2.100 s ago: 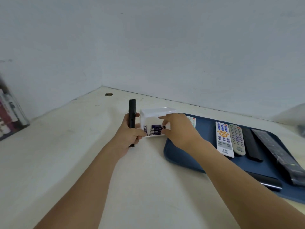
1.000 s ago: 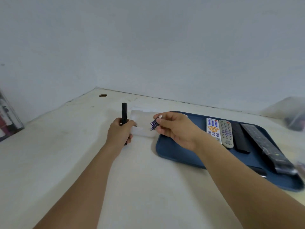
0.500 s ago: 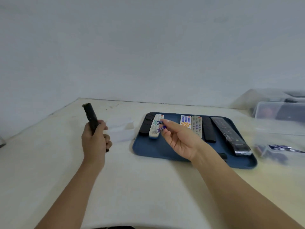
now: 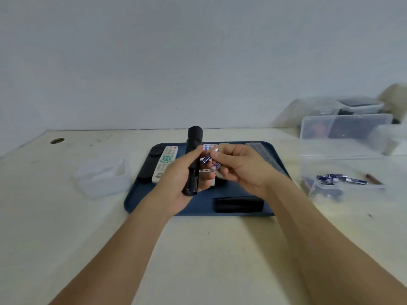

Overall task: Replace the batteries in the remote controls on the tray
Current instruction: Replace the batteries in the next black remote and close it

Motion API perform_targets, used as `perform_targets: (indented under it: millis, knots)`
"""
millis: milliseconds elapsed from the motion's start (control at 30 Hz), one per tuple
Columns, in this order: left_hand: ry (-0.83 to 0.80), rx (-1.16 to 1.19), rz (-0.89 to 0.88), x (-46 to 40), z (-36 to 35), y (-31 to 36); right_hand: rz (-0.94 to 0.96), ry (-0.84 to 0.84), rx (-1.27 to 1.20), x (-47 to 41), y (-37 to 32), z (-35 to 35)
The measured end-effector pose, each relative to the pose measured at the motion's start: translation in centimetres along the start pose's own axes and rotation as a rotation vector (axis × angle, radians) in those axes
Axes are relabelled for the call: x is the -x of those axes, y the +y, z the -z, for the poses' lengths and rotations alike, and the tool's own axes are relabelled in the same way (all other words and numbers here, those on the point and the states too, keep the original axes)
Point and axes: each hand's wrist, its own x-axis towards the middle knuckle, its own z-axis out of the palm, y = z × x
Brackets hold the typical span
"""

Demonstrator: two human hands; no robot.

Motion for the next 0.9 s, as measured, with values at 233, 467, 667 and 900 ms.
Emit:
perform_targets:
  millis: [233,467,667,900]
  knots:
    - [-0.037,-0.059,-0.063,-0.6,0.9,-0.7,0.027,0.047,0.091,-0.2,0.4,0.5]
    - [0.011,0.215,-0.005,-1.1,1.3,-0.9,-0.011,0.027,-0.184,-0.3,0.8,1.1]
    - [0.05,0.263,-0.049,-1.2,1.6,-0.8,0.106,0.147,0.149,-0.1,1.2,0.4]
    - [0.057,0.31,-0.015,-1.2,1.6,-0.8,0.264,0.051,0.308,0.2,1.0,-0.8]
